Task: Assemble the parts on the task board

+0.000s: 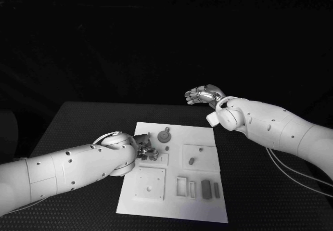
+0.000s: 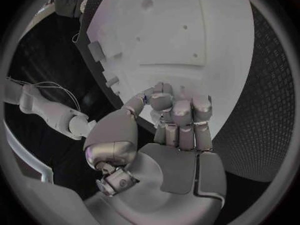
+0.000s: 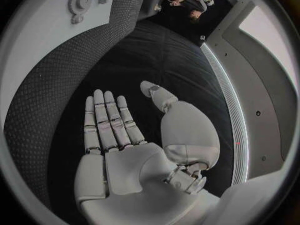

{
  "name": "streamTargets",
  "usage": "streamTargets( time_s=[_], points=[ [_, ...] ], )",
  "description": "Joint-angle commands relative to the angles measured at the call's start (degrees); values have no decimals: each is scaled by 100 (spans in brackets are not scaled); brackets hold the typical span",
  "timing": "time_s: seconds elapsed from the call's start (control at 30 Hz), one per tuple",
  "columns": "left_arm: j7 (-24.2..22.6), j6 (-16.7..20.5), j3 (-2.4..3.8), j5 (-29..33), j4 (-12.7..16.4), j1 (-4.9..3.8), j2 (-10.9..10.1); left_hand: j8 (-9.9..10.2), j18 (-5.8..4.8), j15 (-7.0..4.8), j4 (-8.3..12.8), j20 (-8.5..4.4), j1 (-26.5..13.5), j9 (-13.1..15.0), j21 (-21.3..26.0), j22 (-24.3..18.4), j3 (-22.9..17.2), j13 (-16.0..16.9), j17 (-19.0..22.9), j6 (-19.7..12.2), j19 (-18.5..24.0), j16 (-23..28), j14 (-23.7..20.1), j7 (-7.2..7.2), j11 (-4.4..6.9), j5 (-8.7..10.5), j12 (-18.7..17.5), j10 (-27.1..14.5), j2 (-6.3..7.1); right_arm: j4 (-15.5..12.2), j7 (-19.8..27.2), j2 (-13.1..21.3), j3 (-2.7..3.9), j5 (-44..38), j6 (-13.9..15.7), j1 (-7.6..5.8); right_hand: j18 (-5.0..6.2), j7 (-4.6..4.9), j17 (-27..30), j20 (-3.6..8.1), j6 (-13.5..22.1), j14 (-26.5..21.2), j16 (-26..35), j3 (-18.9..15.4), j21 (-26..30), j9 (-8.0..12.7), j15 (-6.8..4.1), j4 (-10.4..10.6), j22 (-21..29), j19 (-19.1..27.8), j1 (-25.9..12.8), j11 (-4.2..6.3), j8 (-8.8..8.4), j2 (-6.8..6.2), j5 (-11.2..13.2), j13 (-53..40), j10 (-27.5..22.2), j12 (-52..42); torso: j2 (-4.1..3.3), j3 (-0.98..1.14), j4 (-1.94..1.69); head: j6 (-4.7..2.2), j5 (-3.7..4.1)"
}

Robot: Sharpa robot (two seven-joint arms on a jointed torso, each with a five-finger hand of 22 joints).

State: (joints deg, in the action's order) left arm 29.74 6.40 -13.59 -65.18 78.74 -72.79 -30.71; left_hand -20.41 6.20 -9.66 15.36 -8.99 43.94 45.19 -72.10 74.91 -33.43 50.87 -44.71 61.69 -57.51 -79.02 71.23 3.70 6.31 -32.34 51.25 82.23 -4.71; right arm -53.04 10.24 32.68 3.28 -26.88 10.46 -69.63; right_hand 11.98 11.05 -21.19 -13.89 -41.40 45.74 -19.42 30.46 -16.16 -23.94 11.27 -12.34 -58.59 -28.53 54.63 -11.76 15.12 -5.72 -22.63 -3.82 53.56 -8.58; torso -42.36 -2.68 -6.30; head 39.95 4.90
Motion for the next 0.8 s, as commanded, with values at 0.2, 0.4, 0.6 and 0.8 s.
streamTargets(
  time_s=[0.2, 0.4, 0.6, 0.8],
  points=[
    [-60, -95, -2, -190, 20, 11, -8, -29, 78, -329, 116, -616, 97, 14, -30, 65, -225, -15, 14, 954, 38, -49, 255, -484, 114, -117, 59, -71, 4, -1, 37, -7, 1, -35, -106, 6, -88, 184, 10, -6, 30, -34, 20, -6, 34, 11, 10, -17, -13, 34, 16, 4, 36, 25, -38, -7, 56, 37, 0, 5, 2, 1, -8],
    [-43, -186, -2, -190, 23, 10, -15, -32, 77, -329, 120, -614, 104, 15, -33, 65, -229, -17, 15, 955, 43, -55, 255, -485, 115, -142, 68, -72, 11, -2, 36, -6, 1, -35, -103, 6, -88, 184, 12, -6, 30, -35, 20, -7, 35, 12, 11, -17, -17, 36, 13, 4, 37, 26, -41, -7, 58, 41, 1, 6, -2, 4, -7],
    [-26, -245, -2, -190, 29, 10, -15, -36, 78, -330, 122, -613, 119, 17, -37, 66, -238, -19, 17, 957, 47, -60, 255, -487, 117, -168, 75, -75, 14, -2, 34, 0, 1, -35, -102, 6, -89, 184, 13, -6, 30, -36, 20, -9, 36, 13, 11, -17, -20, 38, 11, 4, 38, 27, -43, -7, 61, 46, -4, 4, -2, 8, -9],
    [-22, -207, -2, -190, 30, 10, -16, -37, 77, -330, 120, -612, 122, 17, -38, 66, -240, -20, 18, 957, 49, -61, 255, -487, 117, -176, 78, -76, 12, -3, 36, -2, 1, -35, -106, 6, -90, 184, 15, -6, 30, -38, 21, -10, 38, 14, 12, -16, -23, 40, 8, 5, 40, 28, -45, -7, 64, 50, -1, -1, -5, 15, -6]
  ],
)
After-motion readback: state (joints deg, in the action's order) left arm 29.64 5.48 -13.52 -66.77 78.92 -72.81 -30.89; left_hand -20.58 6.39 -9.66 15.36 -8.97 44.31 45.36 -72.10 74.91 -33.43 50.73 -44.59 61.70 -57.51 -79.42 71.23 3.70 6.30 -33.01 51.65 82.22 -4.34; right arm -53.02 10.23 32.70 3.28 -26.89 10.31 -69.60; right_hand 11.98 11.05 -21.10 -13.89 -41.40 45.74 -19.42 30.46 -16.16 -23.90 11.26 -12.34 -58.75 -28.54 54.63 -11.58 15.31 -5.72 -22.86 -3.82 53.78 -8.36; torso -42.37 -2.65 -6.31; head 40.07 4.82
